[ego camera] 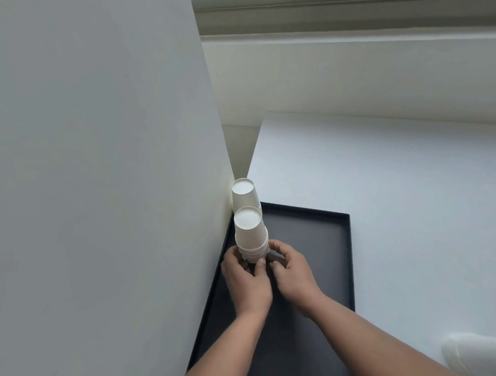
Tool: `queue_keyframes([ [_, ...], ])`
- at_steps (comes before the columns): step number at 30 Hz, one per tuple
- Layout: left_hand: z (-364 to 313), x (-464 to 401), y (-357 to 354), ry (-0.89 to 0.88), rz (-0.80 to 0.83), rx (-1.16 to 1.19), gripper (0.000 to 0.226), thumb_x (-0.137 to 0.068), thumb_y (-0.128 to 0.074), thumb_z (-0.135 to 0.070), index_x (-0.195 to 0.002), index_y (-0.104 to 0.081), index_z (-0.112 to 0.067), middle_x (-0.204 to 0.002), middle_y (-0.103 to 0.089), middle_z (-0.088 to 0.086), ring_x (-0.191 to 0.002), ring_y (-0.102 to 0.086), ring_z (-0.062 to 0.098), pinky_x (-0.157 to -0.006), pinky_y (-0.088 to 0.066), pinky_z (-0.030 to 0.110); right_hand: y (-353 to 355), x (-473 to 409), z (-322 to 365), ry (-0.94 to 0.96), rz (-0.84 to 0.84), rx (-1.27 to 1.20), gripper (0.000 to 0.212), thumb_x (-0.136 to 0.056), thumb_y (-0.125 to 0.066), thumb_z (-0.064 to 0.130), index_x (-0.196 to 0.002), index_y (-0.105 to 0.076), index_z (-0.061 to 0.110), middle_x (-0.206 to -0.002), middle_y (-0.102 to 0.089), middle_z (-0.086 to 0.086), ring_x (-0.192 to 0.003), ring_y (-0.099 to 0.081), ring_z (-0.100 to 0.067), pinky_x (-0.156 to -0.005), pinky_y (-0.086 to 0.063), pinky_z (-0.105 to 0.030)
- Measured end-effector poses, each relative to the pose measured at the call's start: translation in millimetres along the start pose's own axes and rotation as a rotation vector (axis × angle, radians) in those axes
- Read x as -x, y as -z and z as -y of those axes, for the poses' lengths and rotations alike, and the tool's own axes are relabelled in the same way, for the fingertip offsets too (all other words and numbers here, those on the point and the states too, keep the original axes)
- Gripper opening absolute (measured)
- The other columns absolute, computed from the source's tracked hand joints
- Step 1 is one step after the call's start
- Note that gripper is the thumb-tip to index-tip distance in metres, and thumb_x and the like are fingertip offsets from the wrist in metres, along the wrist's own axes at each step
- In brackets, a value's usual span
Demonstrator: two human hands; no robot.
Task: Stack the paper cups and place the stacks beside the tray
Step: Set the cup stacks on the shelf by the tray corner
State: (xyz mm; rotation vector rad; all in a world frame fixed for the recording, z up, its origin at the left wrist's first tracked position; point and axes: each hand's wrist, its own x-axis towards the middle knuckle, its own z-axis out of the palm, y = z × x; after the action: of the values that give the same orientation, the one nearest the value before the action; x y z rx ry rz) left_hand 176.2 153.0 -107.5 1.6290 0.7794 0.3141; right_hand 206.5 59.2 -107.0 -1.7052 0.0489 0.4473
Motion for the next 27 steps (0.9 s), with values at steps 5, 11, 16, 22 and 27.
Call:
queue_keyframes([
  [5,0,-7,-4,0.010,-0.036,0.091,0.053,-0.092,-0.065,0.013,-0.139,-0.053,-0.006,-0.140,-0.059,0.011,-0.123,-0.067,0.020,-0.111,-0.053,0.040,-8,-16,4,-0.023,0.124,-0.165,0.067,-0.087,-0.033,-0.022,-0.134,-0.063,0.015,-0.127,-0.073,0.000,-0.126,-0.064,-0.013,-0.114,-0.045,-0.041],
  [11,2,-14,-2,0.012,-0.066,0.079,0.068,-0.093,-0.061,0.015,-0.154,-0.043,-0.007,-0.152,-0.049,0.011,-0.133,-0.060,0.022,-0.117,-0.047,0.043,-17,-23,5,-0.035,0.187,-0.263,0.067,-0.088,-0.034,-0.024,-0.130,-0.064,0.020,-0.128,-0.072,0.000,-0.126,-0.064,-0.012,-0.112,-0.047,-0.035],
  [16,3,-17,-2,0.020,-0.067,0.078,0.068,-0.093,-0.061,0.014,-0.154,-0.043,-0.009,-0.154,-0.047,0.010,-0.133,-0.060,0.021,-0.117,-0.047,0.045,-19,-25,5,-0.054,0.196,-0.295,0.069,-0.090,-0.034,-0.024,-0.126,-0.064,0.025,-0.128,-0.072,0.005,-0.127,-0.062,-0.010,-0.110,-0.047,-0.028],
  [22,9,-11,0,0.033,-0.042,-0.016,0.066,-0.094,-0.064,0.008,-0.154,-0.041,-0.006,-0.156,-0.041,0.012,-0.141,-0.052,0.025,-0.121,-0.041,0.042,-11,-19,1,-0.081,0.103,-0.140,0.071,-0.091,-0.030,-0.020,-0.144,-0.053,0.022,-0.142,-0.058,0.017,-0.128,-0.051,0.005,-0.097,-0.045,-0.006],
  [27,11,17,-1,0.002,0.034,-0.175,0.062,-0.097,-0.065,-0.003,-0.154,-0.040,-0.009,-0.160,-0.034,0.009,-0.147,-0.043,0.024,-0.122,-0.034,0.035,15,11,-6,-0.010,-0.035,0.087,0.059,-0.096,-0.037,-0.012,-0.149,-0.049,0.009,-0.150,-0.054,-0.002,-0.130,-0.049,0.000,-0.114,-0.040,-0.021],
])
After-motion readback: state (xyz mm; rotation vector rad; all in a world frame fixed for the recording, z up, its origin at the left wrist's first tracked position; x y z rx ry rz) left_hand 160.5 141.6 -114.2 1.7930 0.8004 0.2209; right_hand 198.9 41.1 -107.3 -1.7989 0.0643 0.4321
